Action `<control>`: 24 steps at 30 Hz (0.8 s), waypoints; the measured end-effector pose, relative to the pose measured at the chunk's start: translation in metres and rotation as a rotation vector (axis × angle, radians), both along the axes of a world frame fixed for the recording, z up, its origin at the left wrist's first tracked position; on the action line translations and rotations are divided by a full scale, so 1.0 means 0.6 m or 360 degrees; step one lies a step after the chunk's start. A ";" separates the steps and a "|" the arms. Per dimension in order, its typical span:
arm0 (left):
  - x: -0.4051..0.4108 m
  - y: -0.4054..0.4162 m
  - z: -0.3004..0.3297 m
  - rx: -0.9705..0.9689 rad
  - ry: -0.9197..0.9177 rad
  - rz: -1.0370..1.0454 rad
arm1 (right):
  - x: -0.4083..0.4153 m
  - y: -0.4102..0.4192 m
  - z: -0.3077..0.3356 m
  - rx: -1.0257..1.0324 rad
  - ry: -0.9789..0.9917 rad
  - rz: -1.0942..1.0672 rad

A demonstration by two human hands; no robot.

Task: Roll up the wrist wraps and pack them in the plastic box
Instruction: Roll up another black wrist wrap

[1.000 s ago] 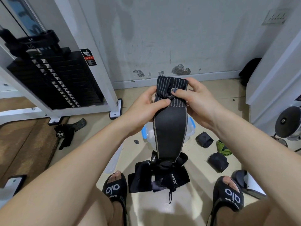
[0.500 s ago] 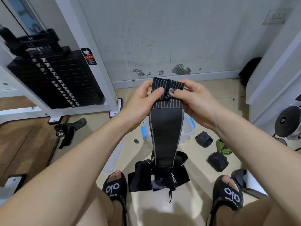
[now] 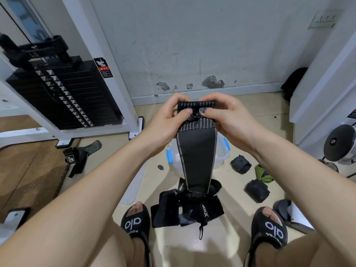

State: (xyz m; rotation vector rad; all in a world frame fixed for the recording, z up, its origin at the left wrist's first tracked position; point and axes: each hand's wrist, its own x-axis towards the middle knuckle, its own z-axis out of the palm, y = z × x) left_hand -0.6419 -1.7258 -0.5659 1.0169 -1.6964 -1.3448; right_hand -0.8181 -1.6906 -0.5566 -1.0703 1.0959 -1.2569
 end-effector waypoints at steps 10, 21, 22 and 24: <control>-0.006 -0.007 -0.010 -0.0217 -0.0059 0.0175 | 0.009 0.001 -0.007 -0.0030 0.0024 -0.0067; -0.018 -0.002 -0.006 -0.0112 0.0218 0.0183 | 0.004 0.004 0.004 0.0036 -0.0047 -0.0040; -0.019 -0.002 -0.006 -0.0105 0.0224 0.0193 | 0.003 0.004 0.005 0.0058 -0.0070 -0.0042; -0.018 -0.004 -0.006 -0.0118 0.0231 0.0211 | 0.003 0.003 0.006 0.0081 -0.0144 -0.0028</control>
